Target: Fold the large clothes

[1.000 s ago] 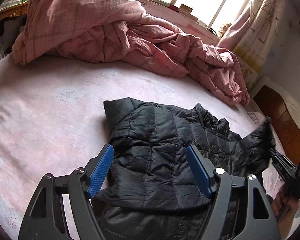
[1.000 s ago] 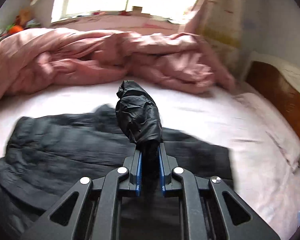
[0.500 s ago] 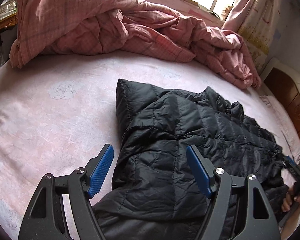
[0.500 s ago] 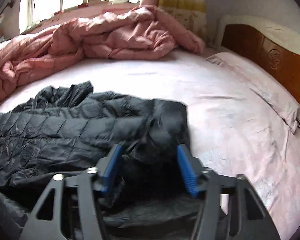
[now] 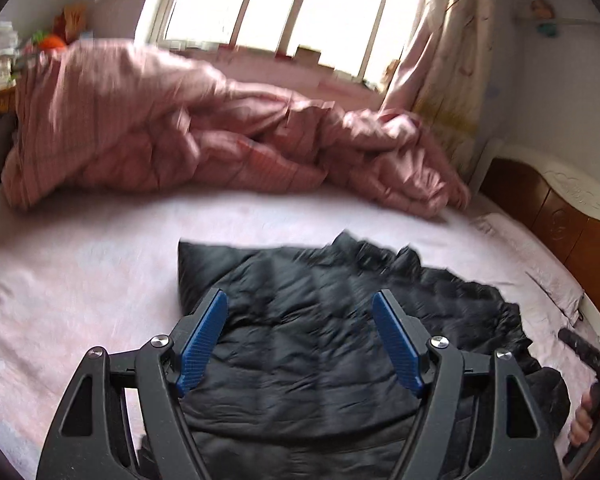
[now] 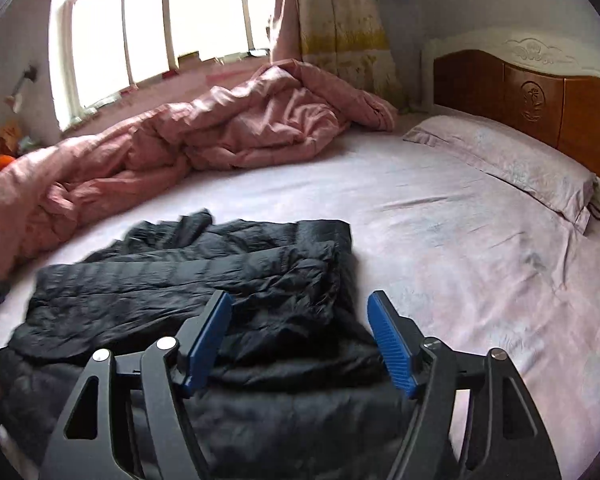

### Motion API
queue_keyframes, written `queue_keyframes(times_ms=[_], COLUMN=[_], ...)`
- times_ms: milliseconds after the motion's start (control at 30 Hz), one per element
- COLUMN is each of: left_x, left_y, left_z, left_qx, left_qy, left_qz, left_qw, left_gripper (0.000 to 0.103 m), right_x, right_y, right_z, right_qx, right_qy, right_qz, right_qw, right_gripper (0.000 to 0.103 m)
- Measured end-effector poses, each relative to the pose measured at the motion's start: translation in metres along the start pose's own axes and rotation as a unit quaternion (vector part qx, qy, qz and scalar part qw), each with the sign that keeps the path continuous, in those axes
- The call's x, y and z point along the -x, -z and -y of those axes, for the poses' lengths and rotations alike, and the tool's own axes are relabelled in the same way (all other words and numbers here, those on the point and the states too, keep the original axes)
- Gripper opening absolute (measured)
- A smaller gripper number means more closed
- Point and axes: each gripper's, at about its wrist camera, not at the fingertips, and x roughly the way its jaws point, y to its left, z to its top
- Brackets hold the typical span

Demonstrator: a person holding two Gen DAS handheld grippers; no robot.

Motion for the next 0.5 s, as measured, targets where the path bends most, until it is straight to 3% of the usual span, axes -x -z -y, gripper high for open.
queue_keyframes(times_ms=[133,333,500], left_x=[0.029,0.09,0.144], left_y=[0.013,0.018,0.025], left_z=[0.025,0.046,0.063], left_qx=[-0.032,-0.024,-0.06], left_qy=[0.012,0.015,0.006], left_qz=[0.034,0.059,0.088], left_qw=[0.9988,0.9978,0.9943], left_gripper=[0.073,0.073,0.082], right_x=[0.02,0.056,0.077], right_y=[0.022,0.038,0.044], right_z=[-0.008,-0.012,-0.005], right_qx=[0.002,0.033,0.018], right_qy=[-0.016,-0.029,-0.07], right_qz=[0.0,0.021,0.026], right_qw=[1.0,0.999,0.997], right_gripper=[0.08,0.08,0.081])
